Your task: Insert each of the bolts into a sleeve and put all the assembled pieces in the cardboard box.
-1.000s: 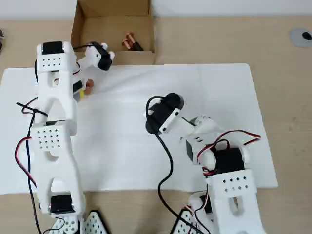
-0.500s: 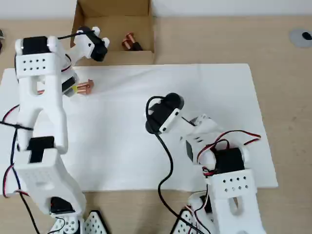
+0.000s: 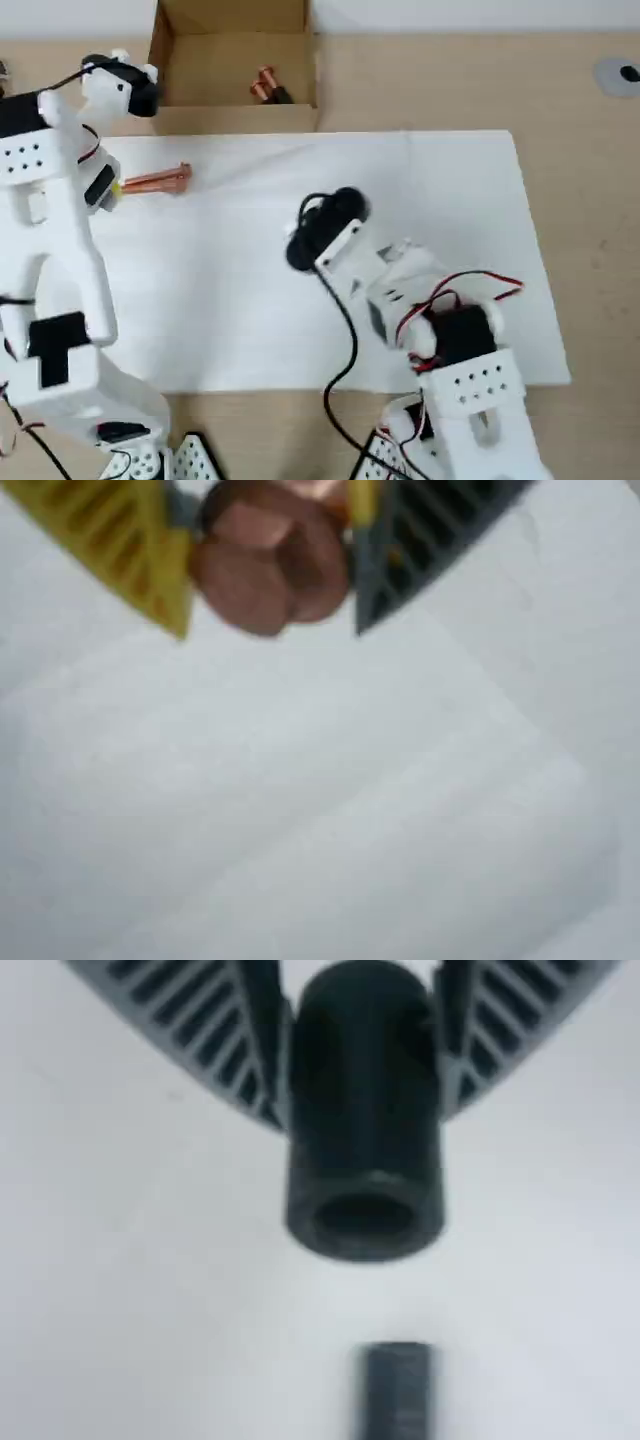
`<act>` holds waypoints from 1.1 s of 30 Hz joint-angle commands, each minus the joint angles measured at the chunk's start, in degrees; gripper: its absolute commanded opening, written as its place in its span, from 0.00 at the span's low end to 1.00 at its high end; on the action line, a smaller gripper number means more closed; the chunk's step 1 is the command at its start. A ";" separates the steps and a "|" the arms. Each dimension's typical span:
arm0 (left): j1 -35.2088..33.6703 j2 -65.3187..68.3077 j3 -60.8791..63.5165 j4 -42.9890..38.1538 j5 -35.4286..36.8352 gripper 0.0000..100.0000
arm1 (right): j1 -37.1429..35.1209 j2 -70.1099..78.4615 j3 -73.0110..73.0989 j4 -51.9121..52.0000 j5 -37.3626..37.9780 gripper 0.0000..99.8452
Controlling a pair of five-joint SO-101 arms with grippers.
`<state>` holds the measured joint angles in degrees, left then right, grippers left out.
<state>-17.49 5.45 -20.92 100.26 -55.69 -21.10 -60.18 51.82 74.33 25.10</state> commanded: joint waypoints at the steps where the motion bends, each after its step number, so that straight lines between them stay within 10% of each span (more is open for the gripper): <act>1: 1.32 -7.52 0.35 0.09 2.20 0.02 | -2.51 -1.10 -3.30 1.41 -1.05 0.01; 8: 5.01 -14.99 0.35 0.00 14.15 0.02 | -2.24 -1.19 -3.38 2.20 -3.87 0.01; 21: 5.80 -32.13 14.07 -13.01 59.69 0.02 | -2.33 -1.19 -7.60 -9.41 -10.64 0.01; 33: 6.24 -68.62 44.48 -34.37 72.00 0.02 | -2.51 -0.75 -11.12 -23.91 -11.96 0.01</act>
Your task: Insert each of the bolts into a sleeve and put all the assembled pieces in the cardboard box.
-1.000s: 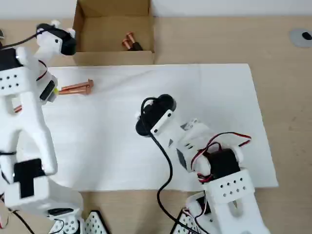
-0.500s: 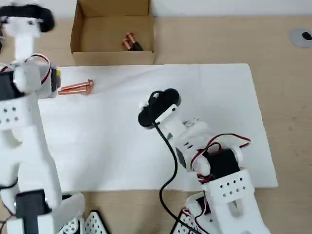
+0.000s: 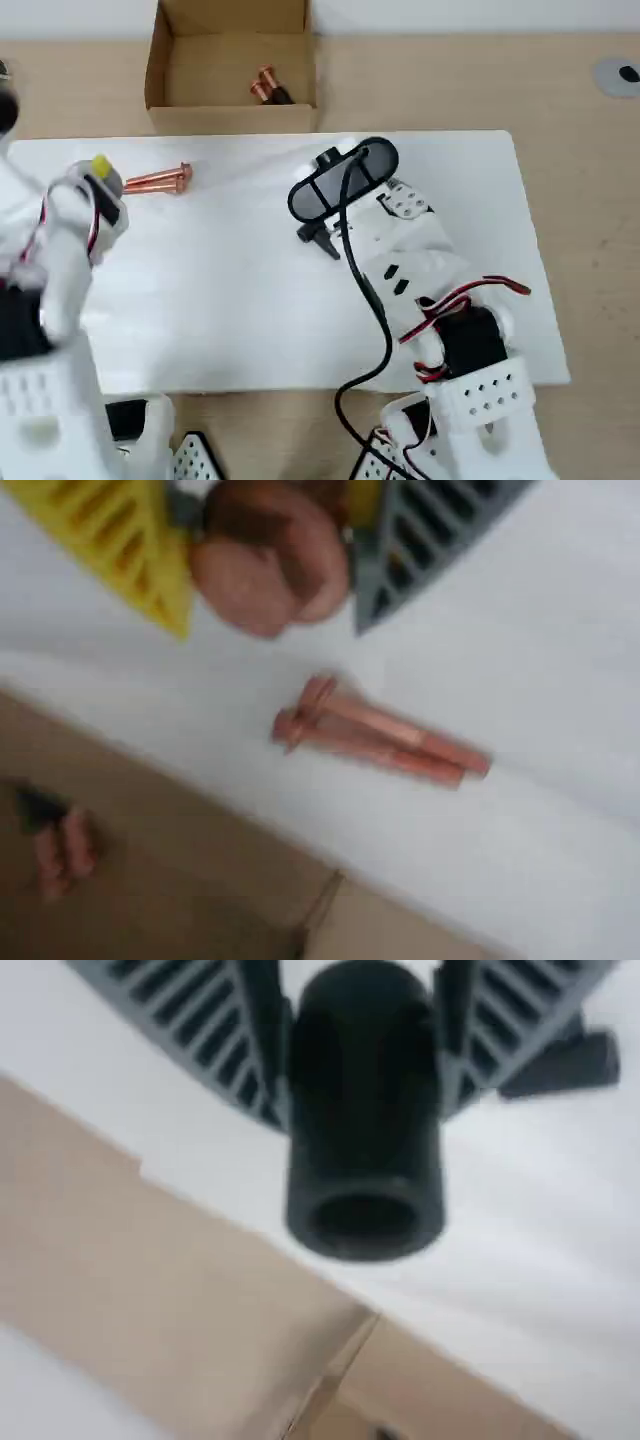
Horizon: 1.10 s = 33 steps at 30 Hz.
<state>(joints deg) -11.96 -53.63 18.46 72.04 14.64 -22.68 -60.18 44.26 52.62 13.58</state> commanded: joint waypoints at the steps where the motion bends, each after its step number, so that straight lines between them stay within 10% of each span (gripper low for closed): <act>1: 0.62 -12.44 7.82 -8.09 1.49 0.02 | -0.92 -0.75 -3.56 -2.11 -0.44 0.01; 9: 0.70 -31.43 28.48 -19.60 -4.31 0.01 | -10.95 -1.10 -2.51 -2.46 -1.67 0.01; 15: 0.70 -36.62 34.37 -21.80 -4.04 0.01 | -20.00 -1.10 4.53 -14.07 -16.18 0.01; 33: 11.96 -36.70 33.32 -29.10 8.44 0.01 | -20.62 -1.10 24.75 -39.47 -27.34 0.01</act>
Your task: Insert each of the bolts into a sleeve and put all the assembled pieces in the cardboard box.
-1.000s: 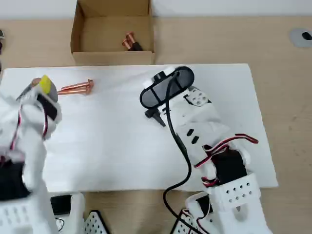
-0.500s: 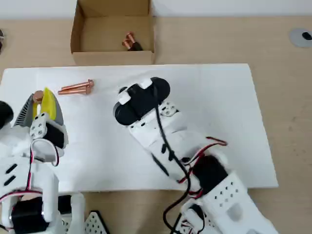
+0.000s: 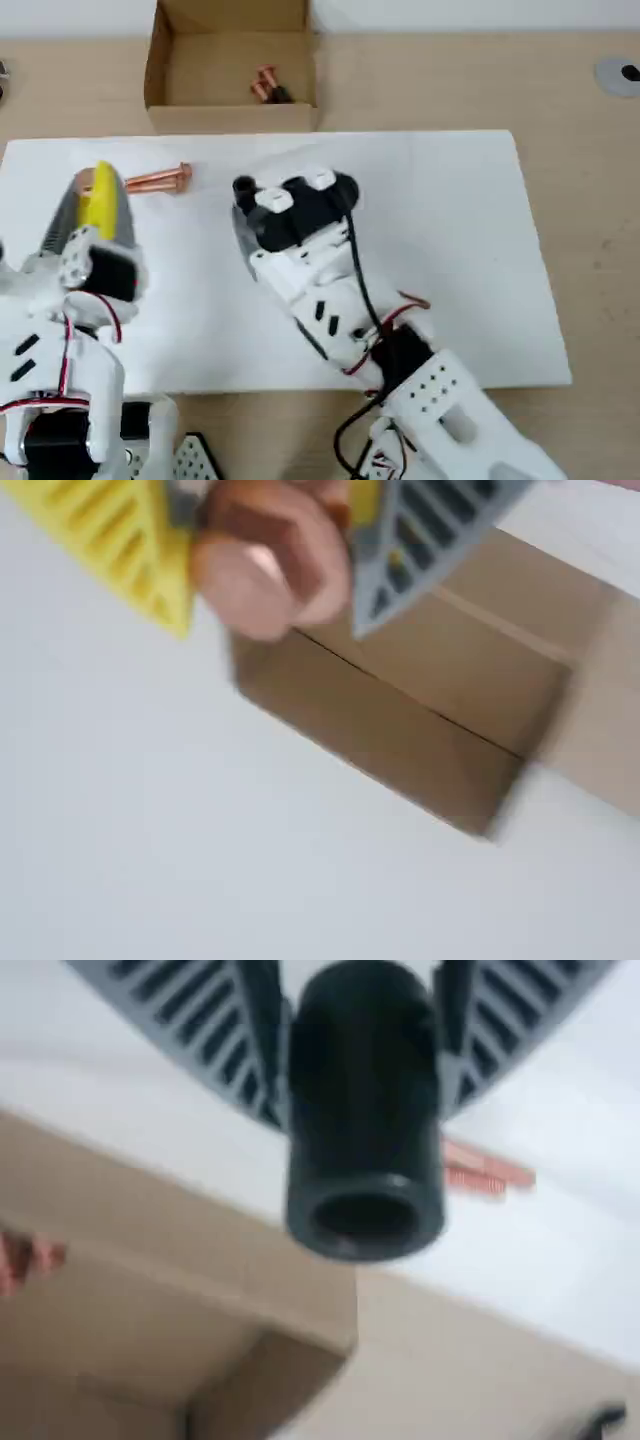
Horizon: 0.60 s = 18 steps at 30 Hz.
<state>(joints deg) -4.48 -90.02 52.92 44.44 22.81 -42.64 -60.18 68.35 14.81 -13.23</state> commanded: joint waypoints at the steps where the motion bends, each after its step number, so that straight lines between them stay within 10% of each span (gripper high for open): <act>1: 6.15 -0.31 -1.32 -1.49 0.26 0.01 | -0.66 -1.10 1.19 -1.67 -0.62 0.01; 18: 13.45 20.62 -24.88 -1.05 6.68 0.01 | -0.92 -9.27 10.95 -1.67 -0.79 0.01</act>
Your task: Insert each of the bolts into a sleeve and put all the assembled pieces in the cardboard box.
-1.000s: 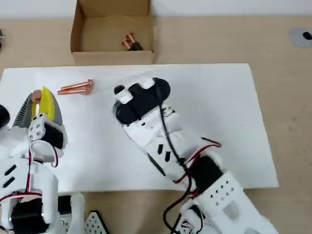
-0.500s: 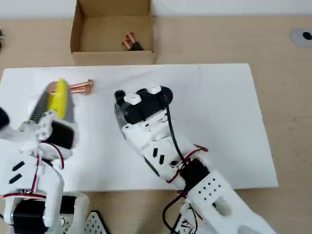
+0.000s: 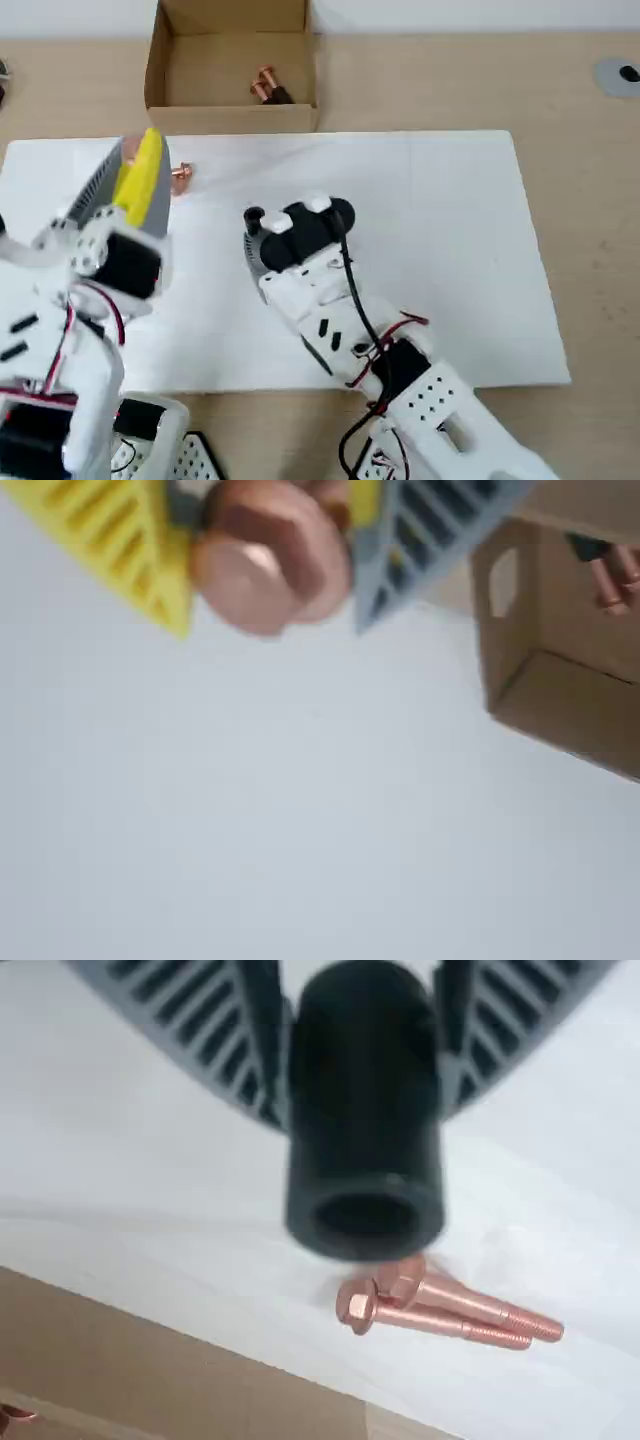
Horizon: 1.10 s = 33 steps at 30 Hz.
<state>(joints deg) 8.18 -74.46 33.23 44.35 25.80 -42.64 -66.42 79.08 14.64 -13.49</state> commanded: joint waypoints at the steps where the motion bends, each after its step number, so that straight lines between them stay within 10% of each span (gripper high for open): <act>1: 0.88 6.55 -5.45 -0.88 4.92 0.01 | -0.92 -3.82 0.48 -1.49 -0.53 0.01; 33: 8.44 9.63 1.49 -0.70 6.68 0.01 | -0.92 -6.64 -0.22 -1.41 -3.69 0.01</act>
<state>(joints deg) 16.09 -64.88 33.85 46.55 33.19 -42.64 -71.78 80.22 14.64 -16.66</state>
